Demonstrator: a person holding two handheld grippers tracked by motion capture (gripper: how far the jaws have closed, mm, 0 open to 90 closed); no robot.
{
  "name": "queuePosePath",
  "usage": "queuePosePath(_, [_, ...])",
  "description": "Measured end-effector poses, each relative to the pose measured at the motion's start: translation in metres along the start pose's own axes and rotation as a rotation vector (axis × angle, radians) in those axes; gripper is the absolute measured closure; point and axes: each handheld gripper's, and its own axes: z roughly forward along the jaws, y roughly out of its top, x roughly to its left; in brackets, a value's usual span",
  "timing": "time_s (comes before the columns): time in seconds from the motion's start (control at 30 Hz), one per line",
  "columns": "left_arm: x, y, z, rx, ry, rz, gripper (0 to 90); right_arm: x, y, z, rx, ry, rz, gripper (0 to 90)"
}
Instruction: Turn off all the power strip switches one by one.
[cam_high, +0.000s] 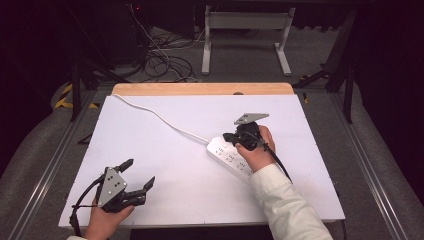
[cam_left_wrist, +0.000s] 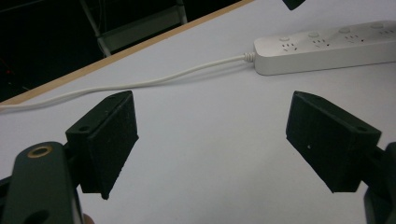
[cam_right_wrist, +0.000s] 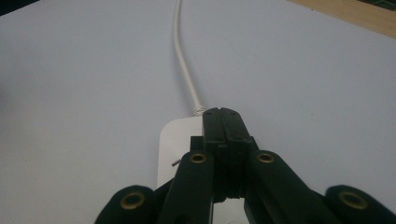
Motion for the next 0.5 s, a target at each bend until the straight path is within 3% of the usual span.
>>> queuePosePath(0.17, [-0.001,0.0,0.0,-0.003,0.0,-0.005,17.4,-0.003,-0.002,0.009,0.008,-0.003,0.015,90.0])
queuePosePath(0.5, [0.0,0.0,-0.001,0.0,0.001,0.002,17.4,-0.004,-0.005,0.02,0.072,-0.026,-0.001,90.0])
